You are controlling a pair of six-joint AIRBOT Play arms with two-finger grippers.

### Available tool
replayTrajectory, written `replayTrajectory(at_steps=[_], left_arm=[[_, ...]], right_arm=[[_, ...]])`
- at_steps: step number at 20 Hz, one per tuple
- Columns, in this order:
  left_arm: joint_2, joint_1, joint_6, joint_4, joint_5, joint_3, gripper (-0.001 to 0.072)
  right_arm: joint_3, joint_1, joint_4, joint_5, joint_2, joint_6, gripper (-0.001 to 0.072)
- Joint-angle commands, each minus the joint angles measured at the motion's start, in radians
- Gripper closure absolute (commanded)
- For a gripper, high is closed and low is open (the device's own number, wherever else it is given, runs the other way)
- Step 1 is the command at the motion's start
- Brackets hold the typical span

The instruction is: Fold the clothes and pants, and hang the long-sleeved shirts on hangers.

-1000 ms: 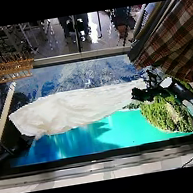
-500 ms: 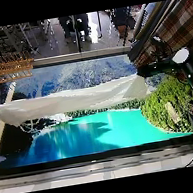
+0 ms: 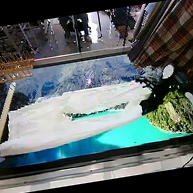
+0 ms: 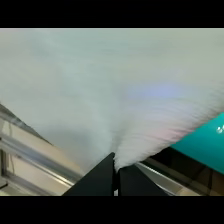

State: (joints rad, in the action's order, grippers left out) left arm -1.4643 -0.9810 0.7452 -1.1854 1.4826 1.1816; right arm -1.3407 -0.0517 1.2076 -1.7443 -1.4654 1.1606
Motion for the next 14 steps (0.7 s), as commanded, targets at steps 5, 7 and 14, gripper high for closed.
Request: replayTrajectory(at_steps=[5, 7, 14], left_arm=[[-0.070, -0.005, 0.059, -0.322, -0.114, 0.003, 0.0699], [-0.069, -0.005, 0.238, -0.409, -0.204, 0.004, 0.0696], [-0.066, -0.003, 0.499, -0.352, -0.208, 0.063, 0.0098]], right_arm=[[0.089, 0.088, 0.002, 0.037, 0.018, -0.022, 0.0373], [0.086, 0.024, 0.019, 0.166, 0.050, 0.021, 0.0348], [0.164, -0.248, 0.069, 0.359, 0.059, 0.251, 0.0349]])
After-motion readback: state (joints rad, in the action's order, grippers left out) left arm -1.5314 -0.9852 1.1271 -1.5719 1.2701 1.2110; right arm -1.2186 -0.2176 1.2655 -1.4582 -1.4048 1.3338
